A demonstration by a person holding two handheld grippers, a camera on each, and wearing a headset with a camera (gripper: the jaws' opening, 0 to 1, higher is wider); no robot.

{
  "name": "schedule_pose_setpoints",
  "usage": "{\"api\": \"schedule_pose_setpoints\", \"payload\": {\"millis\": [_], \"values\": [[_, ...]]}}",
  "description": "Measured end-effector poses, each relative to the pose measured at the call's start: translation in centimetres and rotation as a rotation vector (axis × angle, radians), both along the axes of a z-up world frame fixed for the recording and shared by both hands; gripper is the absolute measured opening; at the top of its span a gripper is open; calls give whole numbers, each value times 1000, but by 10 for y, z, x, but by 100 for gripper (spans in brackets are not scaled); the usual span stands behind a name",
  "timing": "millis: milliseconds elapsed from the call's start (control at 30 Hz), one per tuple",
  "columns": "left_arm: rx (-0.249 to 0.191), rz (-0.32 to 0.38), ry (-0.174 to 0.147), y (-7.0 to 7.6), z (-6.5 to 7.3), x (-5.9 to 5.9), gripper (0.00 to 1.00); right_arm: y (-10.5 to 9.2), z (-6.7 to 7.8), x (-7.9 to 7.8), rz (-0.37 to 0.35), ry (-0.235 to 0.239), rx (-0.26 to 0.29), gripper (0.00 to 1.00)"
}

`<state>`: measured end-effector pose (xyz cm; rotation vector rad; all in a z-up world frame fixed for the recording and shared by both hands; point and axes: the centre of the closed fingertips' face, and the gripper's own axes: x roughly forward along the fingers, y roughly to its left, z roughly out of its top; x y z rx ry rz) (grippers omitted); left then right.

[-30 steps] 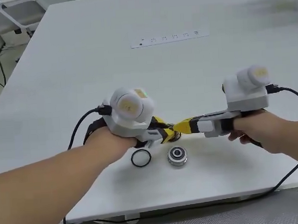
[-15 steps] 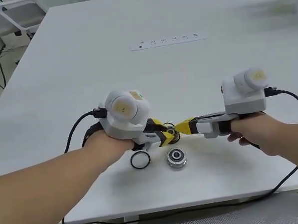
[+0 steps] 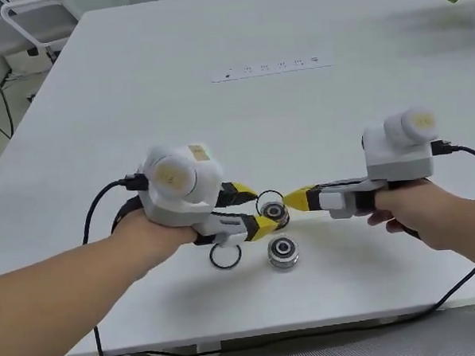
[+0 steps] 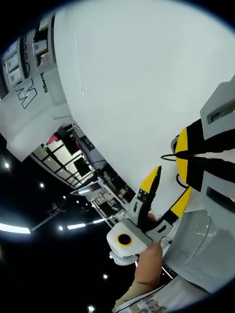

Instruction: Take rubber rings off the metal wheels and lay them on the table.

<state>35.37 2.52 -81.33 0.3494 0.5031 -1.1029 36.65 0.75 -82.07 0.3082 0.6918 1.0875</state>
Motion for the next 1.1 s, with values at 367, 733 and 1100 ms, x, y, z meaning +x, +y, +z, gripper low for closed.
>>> {"api": "schedule_pose_setpoints", "payload": {"millis": [367, 733, 1100], "values": [[-98, 30, -24, 13, 34, -11, 54, 5, 13, -5, 9, -7, 29, 0], [-149, 68, -56, 35, 57, -19, 69, 12, 23, -10, 33, -19, 42, 0], [-145, 109, -54, 60, 58, -33, 80, 25, 25, -20, 77, -20, 37, 0]]}}
